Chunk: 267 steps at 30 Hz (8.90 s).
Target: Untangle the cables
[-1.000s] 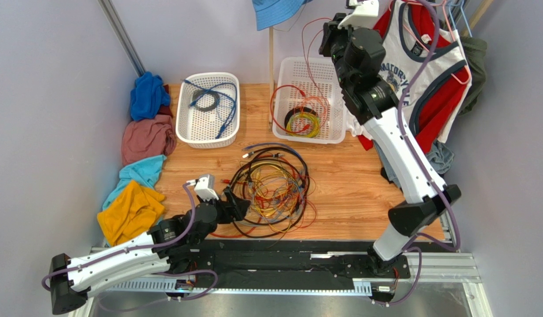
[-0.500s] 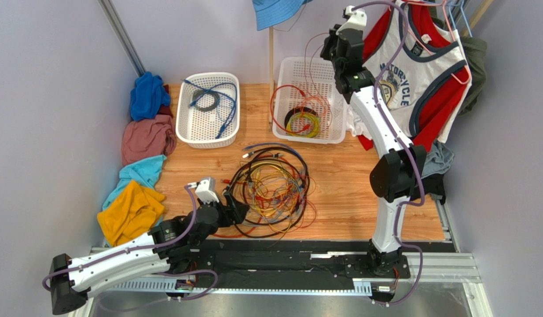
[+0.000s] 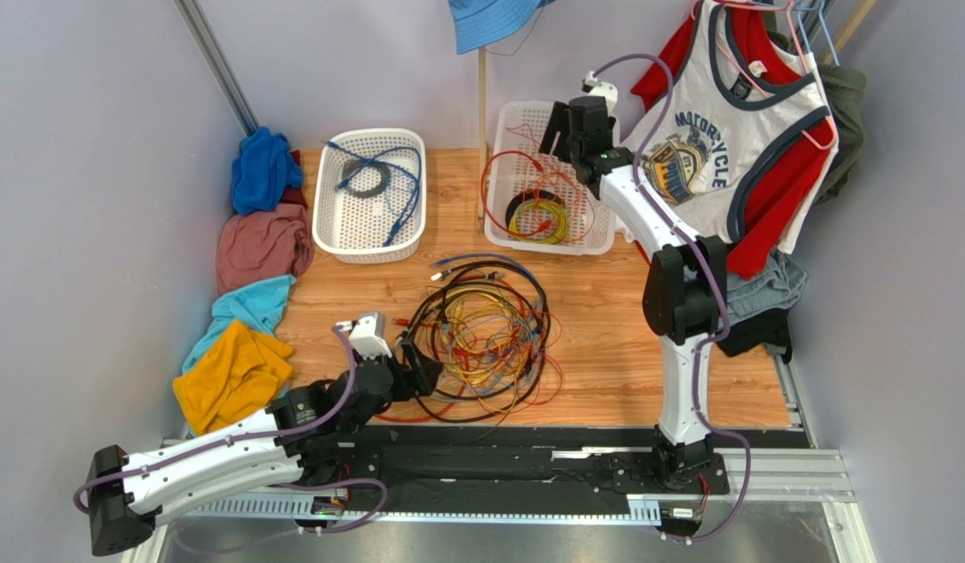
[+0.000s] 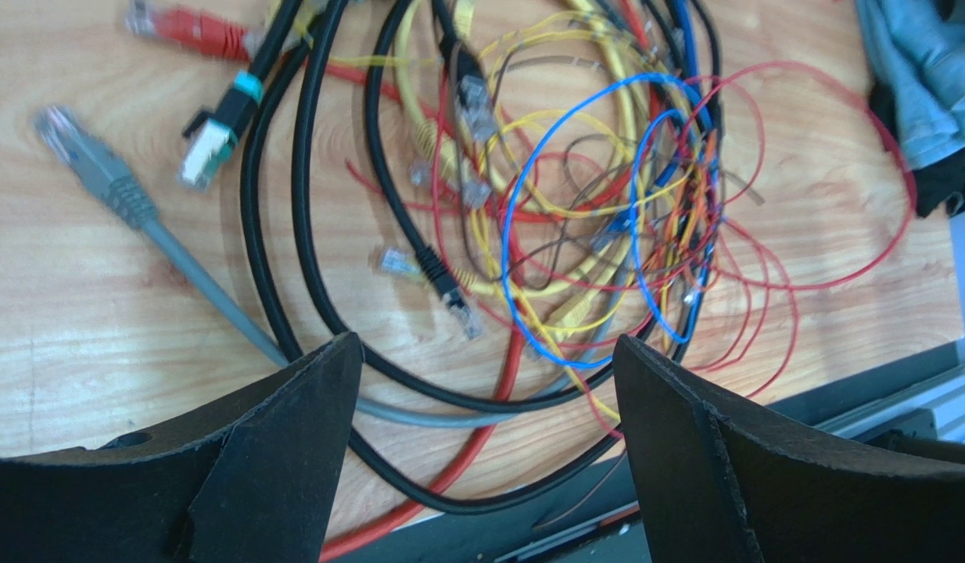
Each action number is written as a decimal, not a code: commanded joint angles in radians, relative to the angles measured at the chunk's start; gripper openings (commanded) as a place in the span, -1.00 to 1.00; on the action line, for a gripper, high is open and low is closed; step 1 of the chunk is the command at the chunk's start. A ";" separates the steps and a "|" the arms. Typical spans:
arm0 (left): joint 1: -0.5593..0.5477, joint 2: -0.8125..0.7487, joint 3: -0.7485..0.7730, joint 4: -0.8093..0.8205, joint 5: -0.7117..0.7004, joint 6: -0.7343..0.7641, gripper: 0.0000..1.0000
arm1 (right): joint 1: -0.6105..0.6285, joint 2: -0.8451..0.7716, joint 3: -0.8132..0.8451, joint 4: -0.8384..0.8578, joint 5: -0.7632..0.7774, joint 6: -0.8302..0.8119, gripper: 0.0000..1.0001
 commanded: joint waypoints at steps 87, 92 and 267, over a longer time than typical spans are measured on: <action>0.003 0.038 0.190 0.434 0.061 0.564 0.92 | 0.609 -1.079 -0.462 -0.205 -0.301 -0.006 -1.00; 0.005 0.173 0.176 0.601 0.163 0.540 0.94 | 0.610 -1.087 -0.442 -0.215 -0.349 0.011 -1.00; 0.204 0.614 1.189 0.094 0.617 0.695 -1.00 | 0.613 -1.360 -1.102 0.200 -0.390 -0.032 0.06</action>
